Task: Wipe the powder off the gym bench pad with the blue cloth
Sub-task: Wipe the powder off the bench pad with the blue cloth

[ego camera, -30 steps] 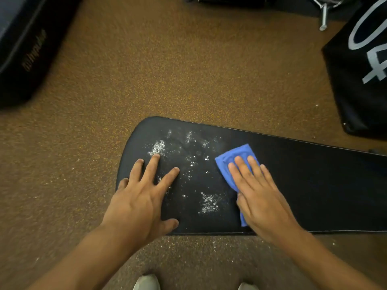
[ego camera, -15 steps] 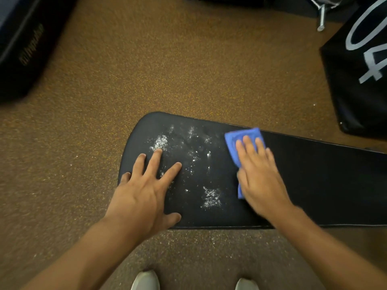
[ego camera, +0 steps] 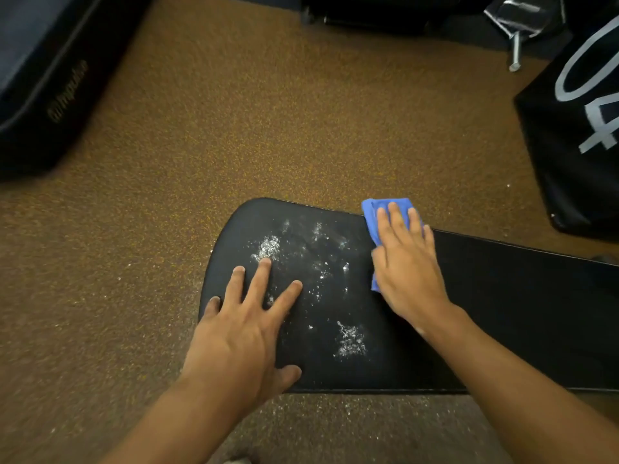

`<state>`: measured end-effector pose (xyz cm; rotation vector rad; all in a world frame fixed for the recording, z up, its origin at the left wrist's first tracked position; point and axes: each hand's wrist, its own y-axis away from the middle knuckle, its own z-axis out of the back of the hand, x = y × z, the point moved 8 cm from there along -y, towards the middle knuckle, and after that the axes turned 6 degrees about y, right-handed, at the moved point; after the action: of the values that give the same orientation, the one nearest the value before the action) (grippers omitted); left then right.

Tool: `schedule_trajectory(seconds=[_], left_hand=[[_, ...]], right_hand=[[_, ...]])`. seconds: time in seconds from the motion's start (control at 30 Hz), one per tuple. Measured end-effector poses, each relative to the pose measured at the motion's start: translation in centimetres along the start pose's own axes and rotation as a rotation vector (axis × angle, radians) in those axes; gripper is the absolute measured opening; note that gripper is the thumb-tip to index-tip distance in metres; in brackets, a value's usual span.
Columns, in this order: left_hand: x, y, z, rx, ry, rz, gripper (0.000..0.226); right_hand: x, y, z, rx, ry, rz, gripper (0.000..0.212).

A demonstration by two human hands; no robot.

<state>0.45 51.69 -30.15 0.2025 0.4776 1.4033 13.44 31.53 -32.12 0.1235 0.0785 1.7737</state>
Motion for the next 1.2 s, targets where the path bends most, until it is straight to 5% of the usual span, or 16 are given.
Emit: schedule_trajectory(seconds=[0.2,0.47,0.67,0.8,0.93,1.13,1.2], left_hand=[[-0.1,0.1,0.0,0.018,-0.013,0.010,0.112],[0.0,0.0,-0.1,0.010,-0.016,0.007,0.111],[-0.2,0.0,0.2,0.032,-0.015,0.019,0.111],[-0.1,-0.2,0.3,0.046,0.003,0.008,0.109],[0.1,-0.3,0.1,0.039,-0.002,0.019,0.110],[0.0,-0.3,0.3,0.054,0.001,0.025,0.111],[0.0,-0.3,0.5,0.051,0.009,0.015,0.110]], right_hand=[[3.7,6.0,-0.6,0.042,0.057,0.320,0.067],[2.7,-1.0,0.2,-0.010,-0.001,0.064,0.076],[4.9,5.0,-0.3,0.060,0.040,0.340,0.068],[1.0,2.8,-0.2,0.049,0.033,0.212,0.069],[4.4,-1.6,0.0,-0.017,0.007,0.116,0.074],[5.5,4.7,-0.3,0.031,0.092,0.467,0.067],[3.0,4.5,-0.2,0.028,0.110,0.441,0.068]])
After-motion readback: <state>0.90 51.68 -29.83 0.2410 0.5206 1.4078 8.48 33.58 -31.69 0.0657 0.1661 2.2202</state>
